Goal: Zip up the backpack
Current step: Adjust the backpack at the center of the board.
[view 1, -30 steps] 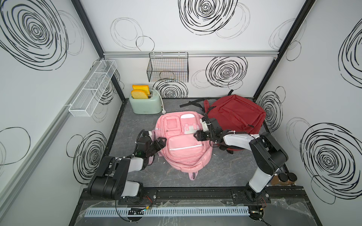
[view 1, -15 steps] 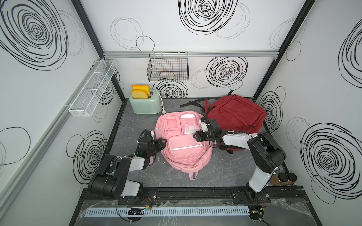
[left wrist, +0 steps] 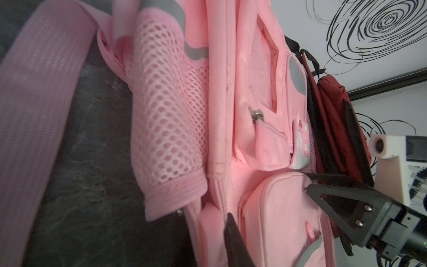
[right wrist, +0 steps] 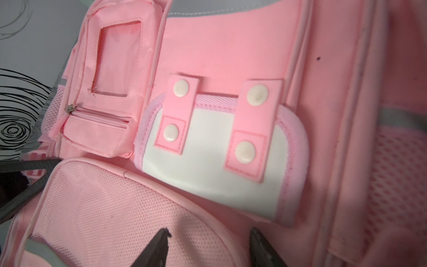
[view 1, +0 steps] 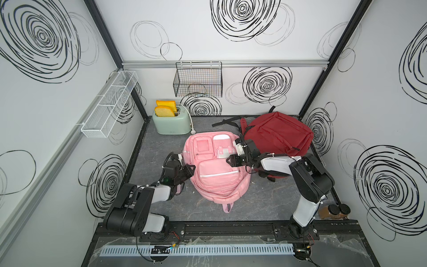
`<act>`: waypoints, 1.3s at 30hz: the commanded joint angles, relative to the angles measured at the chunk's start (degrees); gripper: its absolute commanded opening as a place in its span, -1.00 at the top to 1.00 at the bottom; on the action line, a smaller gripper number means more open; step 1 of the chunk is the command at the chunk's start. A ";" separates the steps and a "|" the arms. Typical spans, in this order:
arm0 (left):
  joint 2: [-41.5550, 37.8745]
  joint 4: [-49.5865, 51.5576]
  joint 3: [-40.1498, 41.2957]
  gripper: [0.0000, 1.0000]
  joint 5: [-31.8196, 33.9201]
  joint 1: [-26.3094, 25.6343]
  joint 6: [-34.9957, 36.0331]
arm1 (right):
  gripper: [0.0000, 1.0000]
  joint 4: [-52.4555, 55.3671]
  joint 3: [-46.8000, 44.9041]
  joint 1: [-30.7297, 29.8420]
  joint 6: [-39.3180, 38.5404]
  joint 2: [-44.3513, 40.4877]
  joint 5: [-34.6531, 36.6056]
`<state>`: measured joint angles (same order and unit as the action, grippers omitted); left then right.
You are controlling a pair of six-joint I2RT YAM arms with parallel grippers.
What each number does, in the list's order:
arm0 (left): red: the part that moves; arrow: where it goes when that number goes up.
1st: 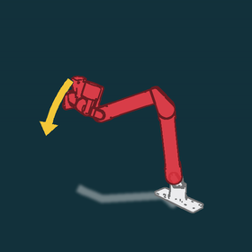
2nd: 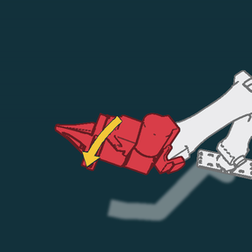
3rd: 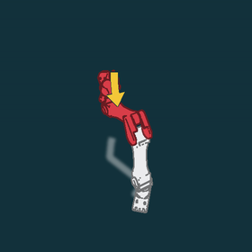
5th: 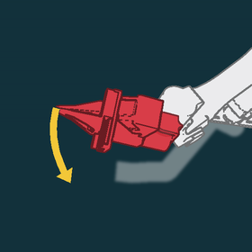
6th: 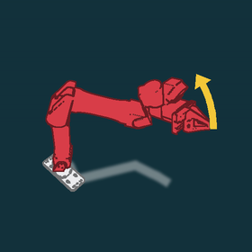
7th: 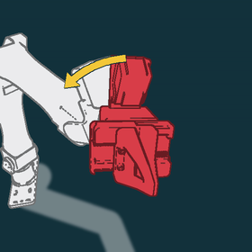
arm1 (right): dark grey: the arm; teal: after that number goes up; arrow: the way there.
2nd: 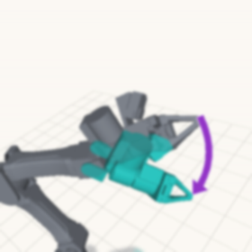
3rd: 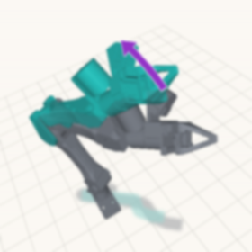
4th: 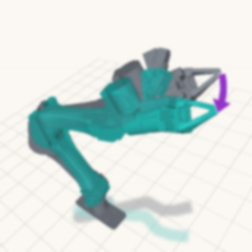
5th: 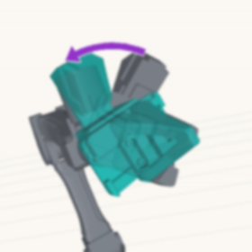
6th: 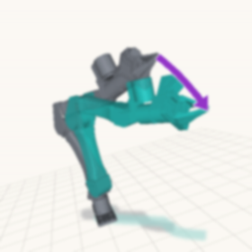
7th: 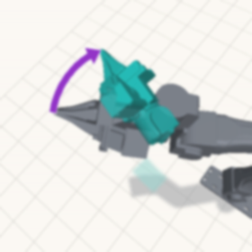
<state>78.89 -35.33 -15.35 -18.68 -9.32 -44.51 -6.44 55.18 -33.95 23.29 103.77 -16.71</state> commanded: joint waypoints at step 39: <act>-13.93 17.45 -6.00 -0.97 12.48 5.57 -0.58 | -0.19 5.83 1.36 -2.64 -2.64 3.80 1.39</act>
<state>64.10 -18.04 -19.57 -8.86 -4.62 -44.75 -5.63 58.59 -36.88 20.99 106.67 -14.94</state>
